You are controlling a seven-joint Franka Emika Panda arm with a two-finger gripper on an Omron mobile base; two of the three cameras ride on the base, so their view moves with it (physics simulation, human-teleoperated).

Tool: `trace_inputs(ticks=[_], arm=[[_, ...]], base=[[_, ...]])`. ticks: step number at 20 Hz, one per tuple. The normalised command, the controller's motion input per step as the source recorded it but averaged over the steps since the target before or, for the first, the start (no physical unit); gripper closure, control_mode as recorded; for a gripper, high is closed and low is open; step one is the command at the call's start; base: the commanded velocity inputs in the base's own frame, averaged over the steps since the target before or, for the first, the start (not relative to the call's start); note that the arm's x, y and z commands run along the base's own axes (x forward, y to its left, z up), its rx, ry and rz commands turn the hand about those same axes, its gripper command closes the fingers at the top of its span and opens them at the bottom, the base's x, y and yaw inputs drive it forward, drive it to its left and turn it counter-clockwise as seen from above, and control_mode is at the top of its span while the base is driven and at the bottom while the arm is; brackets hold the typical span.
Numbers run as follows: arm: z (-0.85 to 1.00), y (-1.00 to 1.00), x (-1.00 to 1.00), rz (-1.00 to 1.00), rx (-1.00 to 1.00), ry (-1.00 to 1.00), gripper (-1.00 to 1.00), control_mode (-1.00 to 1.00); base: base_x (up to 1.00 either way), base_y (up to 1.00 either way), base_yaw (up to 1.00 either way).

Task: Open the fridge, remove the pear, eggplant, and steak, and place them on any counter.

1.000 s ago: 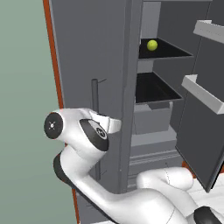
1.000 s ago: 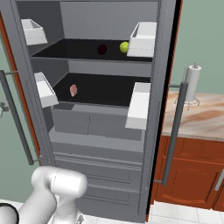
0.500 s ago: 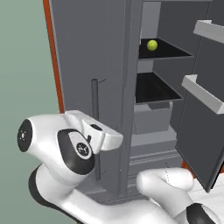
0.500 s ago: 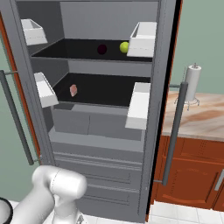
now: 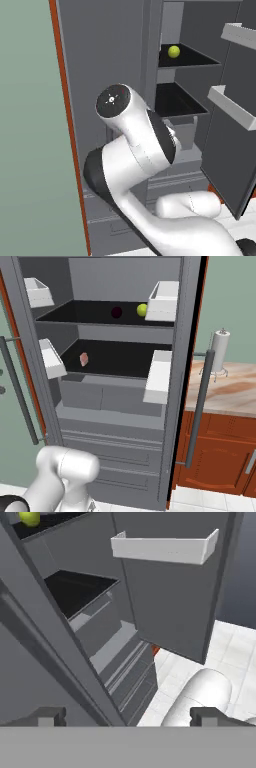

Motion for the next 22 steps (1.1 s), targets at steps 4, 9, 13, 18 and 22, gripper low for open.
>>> trace_inputs(ticks=[4,9,13,18,22], arm=[[0.0,-0.59,0.1,0.4,0.3,0.0,-1.0,-1.0],[0.16,-0.72,0.01,0.44,0.19,0.03,-1.0,-1.0],[0.16,-0.63,0.19,0.33,0.17,0.0,-1.0,-1.0],[0.0,-0.06,0.86,0.24,0.1,-0.02,-1.0,-1.0],[0.0,0.0,0.81,0.05,0.09,-0.01,-1.0,-1.0]], base=[[0.0,0.0,0.0],[0.0,0.0,0.0],[0.0,0.0,0.0],[0.0,0.0,0.0],[0.0,0.0,0.0]])
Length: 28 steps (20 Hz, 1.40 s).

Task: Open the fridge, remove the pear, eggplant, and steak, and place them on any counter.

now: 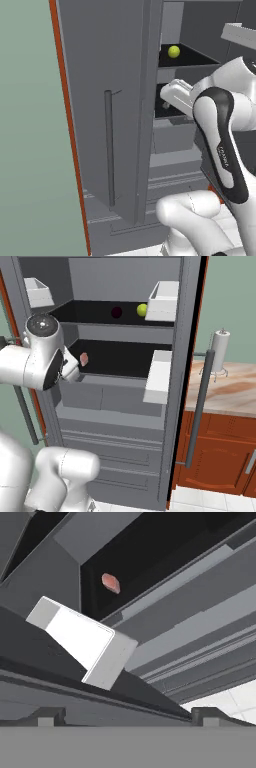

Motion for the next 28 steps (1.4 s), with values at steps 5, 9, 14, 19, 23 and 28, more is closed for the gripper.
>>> trace_inputs(ticks=[5,9,14,19,23,28], arm=[[0.0,0.0,0.78,0.0,0.02,0.02,-1.0,-1.0],[0.0,0.0,0.99,0.0,0.03,0.05,-1.0,-1.0],[-0.05,0.06,0.63,0.01,0.0,0.02,-1.0,-1.0],[-0.25,0.87,-0.19,0.11,-0.02,-0.09,-1.0,-1.0],[-0.37,1.0,-0.23,0.12,-0.04,-0.21,-1.0,-1.0],[-0.32,1.0,-0.38,0.15,-0.05,-0.28,-1.0,-1.0]], base=[[0.0,0.0,0.0],[0.0,0.0,0.0],[0.0,0.0,0.0],[0.0,0.0,0.0],[0.0,0.0,0.0],[0.0,0.0,0.0]])
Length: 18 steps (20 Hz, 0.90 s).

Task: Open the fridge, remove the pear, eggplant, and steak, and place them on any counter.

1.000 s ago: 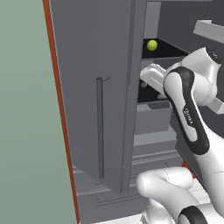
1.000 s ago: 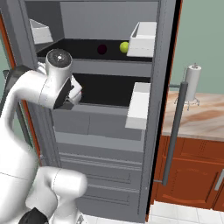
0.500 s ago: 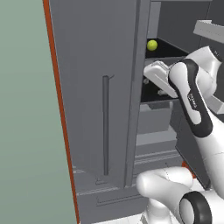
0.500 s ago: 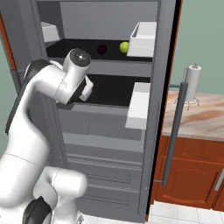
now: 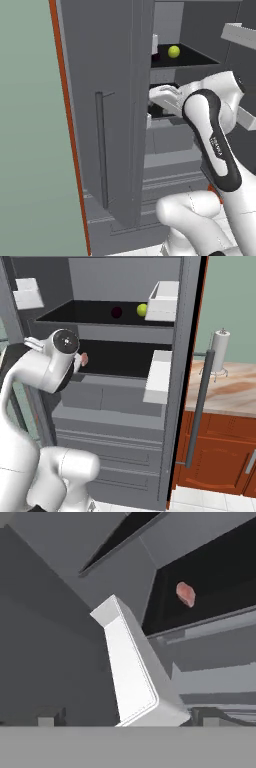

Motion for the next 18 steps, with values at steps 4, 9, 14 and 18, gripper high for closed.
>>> trace_inputs(ticks=[4,9,14,18], arm=[[-0.03,1.0,-0.5,0.12,-0.06,-0.21,-1.0,-1.0],[0.14,1.0,-0.6,0.05,-0.12,-0.03,-1.0,-1.0],[0.77,1.0,-0.51,0.0,-0.14,0.25,-1.0,-1.0],[0.98,0.64,-0.11,0.0,-0.11,0.19,-1.0,-1.0]], base=[[0.0,0.0,0.0],[0.0,0.0,0.0],[0.0,0.0,0.0],[0.0,0.0,0.0]])
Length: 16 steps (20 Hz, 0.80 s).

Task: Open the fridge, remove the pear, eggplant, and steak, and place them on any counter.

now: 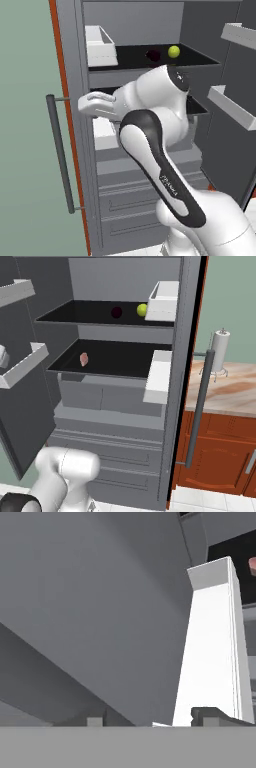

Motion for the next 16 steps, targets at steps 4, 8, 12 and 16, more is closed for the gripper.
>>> trace_inputs(ticks=[4,8,12,16], arm=[[0.51,-0.16,-0.38,0.06,-0.08,0.01,-1.0,-1.0],[0.0,-0.34,-0.64,0.03,-0.06,0.0,-1.0,-1.0],[-0.27,-0.37,-0.91,0.01,-0.07,0.0,-1.0,-1.0],[-0.03,-0.52,-0.97,0.0,-0.01,0.0,-1.0,-1.0]], base=[[0.0,0.0,0.0],[0.0,0.0,0.0],[0.0,0.0,0.0],[0.0,0.0,0.0]])
